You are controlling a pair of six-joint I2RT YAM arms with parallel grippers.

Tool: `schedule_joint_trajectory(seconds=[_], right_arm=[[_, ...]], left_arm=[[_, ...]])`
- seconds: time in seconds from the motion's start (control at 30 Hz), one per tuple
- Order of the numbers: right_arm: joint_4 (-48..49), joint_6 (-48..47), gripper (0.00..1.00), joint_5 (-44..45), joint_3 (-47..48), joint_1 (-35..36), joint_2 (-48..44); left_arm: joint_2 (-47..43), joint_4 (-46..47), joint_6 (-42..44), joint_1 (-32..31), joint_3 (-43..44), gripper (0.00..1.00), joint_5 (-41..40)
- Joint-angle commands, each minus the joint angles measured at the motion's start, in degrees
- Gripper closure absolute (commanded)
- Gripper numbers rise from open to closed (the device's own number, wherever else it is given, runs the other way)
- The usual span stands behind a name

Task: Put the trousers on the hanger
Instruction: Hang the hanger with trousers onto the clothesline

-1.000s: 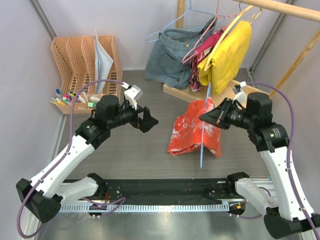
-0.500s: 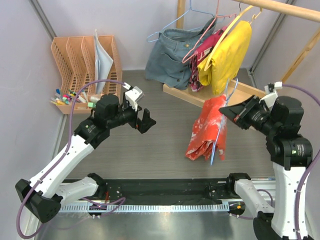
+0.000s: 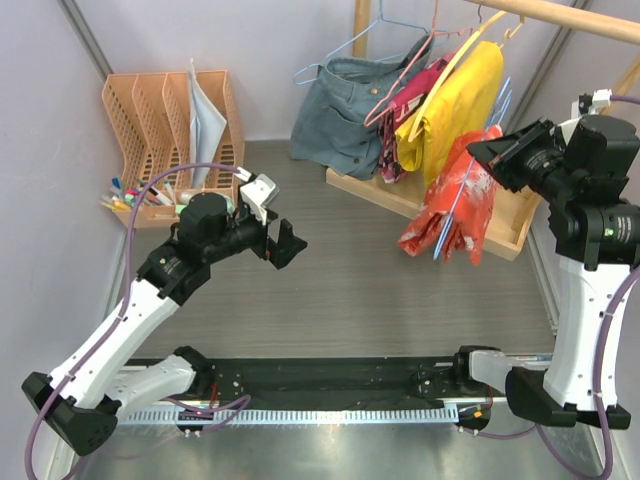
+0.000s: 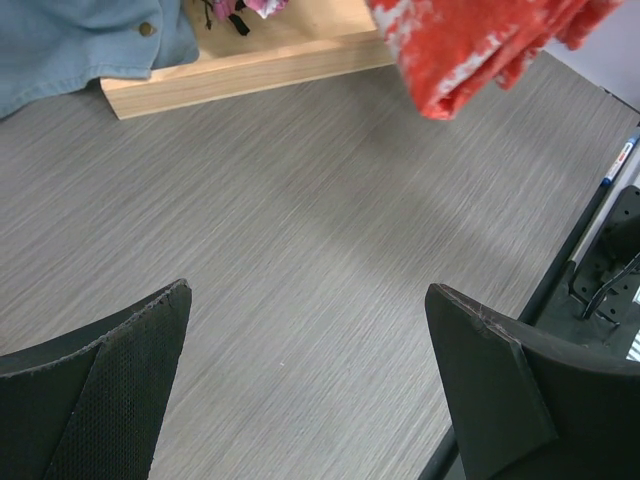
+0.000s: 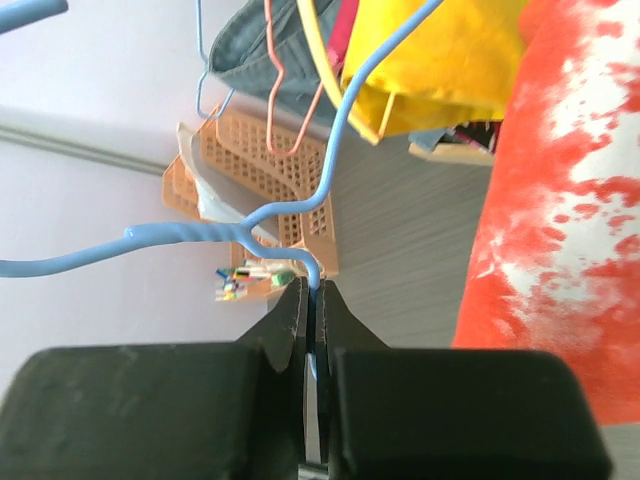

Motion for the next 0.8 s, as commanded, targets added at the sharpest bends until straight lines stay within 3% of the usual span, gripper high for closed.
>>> schedule_joint_trajectory(seconds=[0.0,0.47,0.77], right_arm=[[6.59,-2.76,0.99,6.63,8.73,-0.05,2.76],[7.55,-8.21,0.99,17.53,26.40,-0.49,17.35],[10.54,-11.02,0.99,23.51,26.77,-0.93,17.19]], left_arm=[[-1.89,0.46,1.27,0.00,1.15,0.00,-1.24],[-2.94,0.20,1.79,0.00,0.45,0.00,-0.89],[-3.30,0.72,1.35,0.00,-0.70,0.00,-1.15]])
